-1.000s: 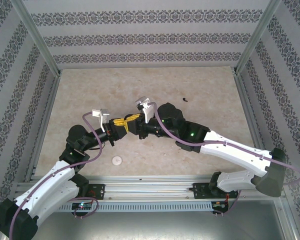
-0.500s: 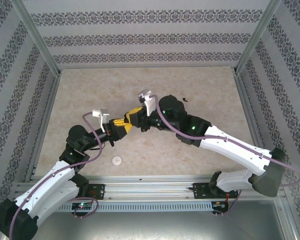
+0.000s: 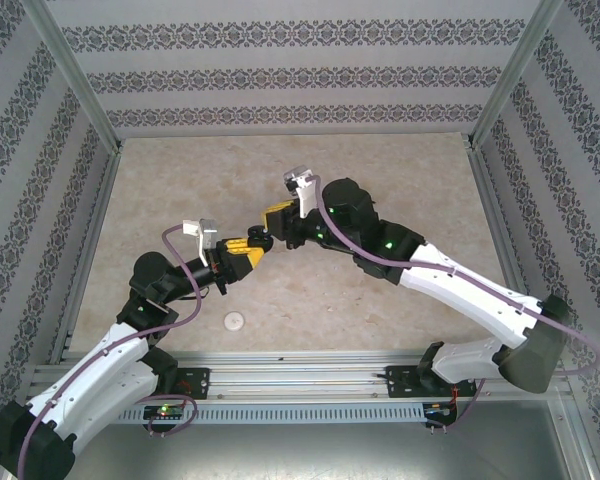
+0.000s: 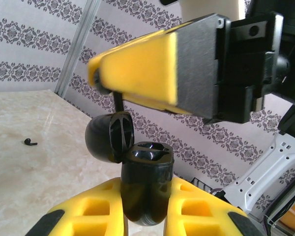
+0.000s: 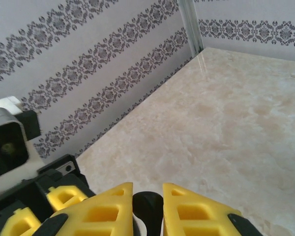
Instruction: Insert the wireless bluetooth earbuds into the charging case
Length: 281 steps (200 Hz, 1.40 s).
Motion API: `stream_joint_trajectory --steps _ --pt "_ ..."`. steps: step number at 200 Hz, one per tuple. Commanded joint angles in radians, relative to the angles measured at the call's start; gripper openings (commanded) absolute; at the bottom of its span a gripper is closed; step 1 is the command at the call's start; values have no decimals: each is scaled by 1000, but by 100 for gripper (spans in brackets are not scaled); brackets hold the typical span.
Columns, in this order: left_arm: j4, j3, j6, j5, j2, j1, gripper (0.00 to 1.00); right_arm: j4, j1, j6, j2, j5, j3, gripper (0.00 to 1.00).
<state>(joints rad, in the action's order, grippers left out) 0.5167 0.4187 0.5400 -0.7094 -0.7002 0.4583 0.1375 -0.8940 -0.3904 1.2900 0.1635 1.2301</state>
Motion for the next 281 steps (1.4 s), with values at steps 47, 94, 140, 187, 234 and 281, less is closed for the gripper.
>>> stream_joint_trajectory --steps 47,94,140,187,234,281 --pt "16 0 -12 10 10 7 0 -89 -38 -45 -95 8 -43 17" --pt "17 6 -10 19 0 7 0 -120 -86 -59 -35 15 -23 17" --pt "23 11 -8 14 -8 7 0 -131 -92 -74 3 18 -21 16" --pt "27 11 -11 20 -12 6 0 -142 -99 -88 18 18 -27 16" --pt "33 10 -8 18 -9 7 0 -140 -102 -77 23 4 -46 16" --pt "52 6 7 21 -6 8 0 -130 -103 -70 16 -13 -60 16"
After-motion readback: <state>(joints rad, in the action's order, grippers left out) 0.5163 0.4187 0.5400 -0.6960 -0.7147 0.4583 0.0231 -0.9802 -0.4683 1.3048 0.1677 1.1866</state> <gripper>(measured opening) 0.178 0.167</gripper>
